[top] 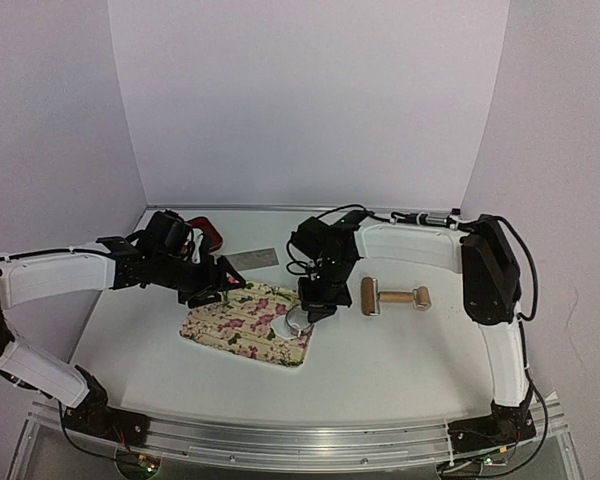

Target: Roll out the dumpling wrappers from the dough

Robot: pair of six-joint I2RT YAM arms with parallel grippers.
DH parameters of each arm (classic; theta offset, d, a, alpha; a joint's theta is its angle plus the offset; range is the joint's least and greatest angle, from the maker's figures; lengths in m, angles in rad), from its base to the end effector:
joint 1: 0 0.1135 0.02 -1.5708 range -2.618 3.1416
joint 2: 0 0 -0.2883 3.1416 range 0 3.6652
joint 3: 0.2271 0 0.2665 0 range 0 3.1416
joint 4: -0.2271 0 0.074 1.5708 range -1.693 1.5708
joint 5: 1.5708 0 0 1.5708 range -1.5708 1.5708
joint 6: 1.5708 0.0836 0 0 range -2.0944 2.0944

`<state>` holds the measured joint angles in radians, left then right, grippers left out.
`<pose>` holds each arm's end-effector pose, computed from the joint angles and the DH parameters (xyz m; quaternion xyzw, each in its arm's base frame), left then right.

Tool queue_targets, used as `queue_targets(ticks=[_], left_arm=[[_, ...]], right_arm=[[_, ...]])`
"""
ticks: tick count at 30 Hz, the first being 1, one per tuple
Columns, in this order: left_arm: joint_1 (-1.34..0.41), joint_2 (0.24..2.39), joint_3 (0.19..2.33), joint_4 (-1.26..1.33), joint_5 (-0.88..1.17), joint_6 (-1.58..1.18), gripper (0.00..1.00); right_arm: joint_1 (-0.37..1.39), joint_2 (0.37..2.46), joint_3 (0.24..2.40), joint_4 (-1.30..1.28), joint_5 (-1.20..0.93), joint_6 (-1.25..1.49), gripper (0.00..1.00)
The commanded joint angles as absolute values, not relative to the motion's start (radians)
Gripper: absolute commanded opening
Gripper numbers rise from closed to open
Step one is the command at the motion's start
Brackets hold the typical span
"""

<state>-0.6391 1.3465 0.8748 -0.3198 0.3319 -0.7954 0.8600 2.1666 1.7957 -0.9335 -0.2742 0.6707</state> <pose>0.2422 -0.2139 0.2212 -0.0087 0.9144 -0.3614 0.1819 0.3001 0.3832 0.1649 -0.1109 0.9757 0.1888 0.0010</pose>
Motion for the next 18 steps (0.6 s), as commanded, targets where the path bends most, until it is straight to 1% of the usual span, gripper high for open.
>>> queue_targets(ticks=[1, 6, 10, 18], left_arm=[[-0.679, 1.365, 0.842, -0.130, 0.283, -0.928, 0.74], [-0.719, 1.448, 0.873, -0.121, 0.281, -0.921, 0.72], [-0.737, 1.499, 0.884, -0.105, 0.285, -0.914, 0.69], [-0.743, 1.580, 0.942, -0.086, 0.307, -0.894, 0.59]], right_arm=[[0.879, 2.221, 1.894, -0.967, -0.242, 0.725, 0.00], [0.888, 2.254, 1.941, -0.969, -0.238, 0.726, 0.00], [0.890, 2.269, 1.946, -0.970, -0.237, 0.721, 0.00], [0.890, 2.314, 1.986, -0.975, -0.239, 0.713, 0.00]])
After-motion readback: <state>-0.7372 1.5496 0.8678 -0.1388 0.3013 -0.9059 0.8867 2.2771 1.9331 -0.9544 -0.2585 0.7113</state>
